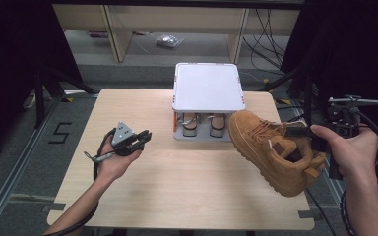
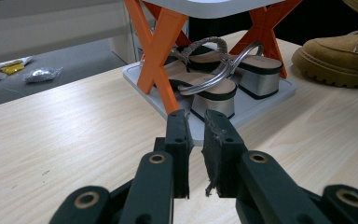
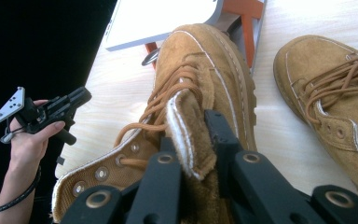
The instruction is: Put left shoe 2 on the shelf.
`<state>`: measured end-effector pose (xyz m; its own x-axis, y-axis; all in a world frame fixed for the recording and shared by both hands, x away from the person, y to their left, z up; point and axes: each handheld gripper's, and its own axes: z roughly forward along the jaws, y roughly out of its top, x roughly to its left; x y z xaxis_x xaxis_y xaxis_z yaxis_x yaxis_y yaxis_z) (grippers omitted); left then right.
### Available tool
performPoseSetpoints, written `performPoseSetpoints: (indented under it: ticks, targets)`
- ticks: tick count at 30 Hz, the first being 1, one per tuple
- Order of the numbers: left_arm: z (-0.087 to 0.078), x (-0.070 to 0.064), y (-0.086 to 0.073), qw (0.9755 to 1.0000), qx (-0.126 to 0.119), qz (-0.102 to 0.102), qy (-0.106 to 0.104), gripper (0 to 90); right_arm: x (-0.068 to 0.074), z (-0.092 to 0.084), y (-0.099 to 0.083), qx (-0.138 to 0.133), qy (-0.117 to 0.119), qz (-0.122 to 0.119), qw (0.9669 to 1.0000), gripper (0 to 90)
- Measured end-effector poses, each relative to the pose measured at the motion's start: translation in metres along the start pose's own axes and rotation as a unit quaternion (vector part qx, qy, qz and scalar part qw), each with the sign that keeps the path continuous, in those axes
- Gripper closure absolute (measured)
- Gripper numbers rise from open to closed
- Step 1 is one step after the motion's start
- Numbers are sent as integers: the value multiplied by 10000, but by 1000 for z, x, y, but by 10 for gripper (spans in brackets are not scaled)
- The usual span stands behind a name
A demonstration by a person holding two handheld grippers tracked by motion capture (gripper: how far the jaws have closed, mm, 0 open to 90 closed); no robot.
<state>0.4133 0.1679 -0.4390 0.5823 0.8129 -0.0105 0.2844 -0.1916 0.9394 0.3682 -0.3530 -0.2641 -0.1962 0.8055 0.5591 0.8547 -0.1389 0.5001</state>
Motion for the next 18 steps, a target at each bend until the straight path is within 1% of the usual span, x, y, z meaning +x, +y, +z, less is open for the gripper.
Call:
performPoseSetpoints:
  ticks: [1,3,4,5,6,7,8,10,11,12,13,14,15,16,17,18]
  targets:
    - [0,0,0,10000,0,-7,4,795,0,0,0,31,-13,-12,10000,850]
    - [0,0,0,10000,2,-8,10,795,-1,1,0,10,-25,-58,10000,850]
    - [-1,1,0,10000,2,-6,13,795,0,1,0,11,10,81,10000,850]
    - [-1,1,0,10000,2,-6,18,795,-1,0,1,-30,-15,-49,10000,850]
    - [-1,1,0,10000,5,-4,17,795,-2,0,1,-71,6,-98,9999,850]
    - [-1,1,0,10000,4,-5,16,795,0,-2,1,-95,35,34,9999,850]
    - [-1,1,0,10000,4,-5,16,796,1,-3,2,-75,18,40,10000,850]
    - [0,0,0,10000,0,-7,12,796,2,-5,3,-133,79,20,9999,850]
    - [1,0,-1,10000,-30,-11,-12,796,2,-6,3,-164,96,-18,9998,850]
    - [1,0,0,10000,-21,3,-21,796,2,-6,4,-183,76,-124,9997,850]
    - [0,-1,0,10000,7,7,-6,796,4,-7,4,-177,150,-19,9997,850]
    - [0,-1,0,10000,5,7,-13,796,4,-8,5,-221,120,-90,9996,851]
    - [1,-1,0,10000,5,4,-13,796,6,-8,6,-186,172,4,9997,850]
    - [1,-1,0,10000,7,5,-15,796,5,-9,6,-196,197,4,9996,851]
    - [1,-1,0,10000,9,7,-15,796,7,-9,7,-173,245,62,9995,850]
    - [0,-1,0,10000,7,6,-13,796,6,-8,8,-204,244,8,9995,851]
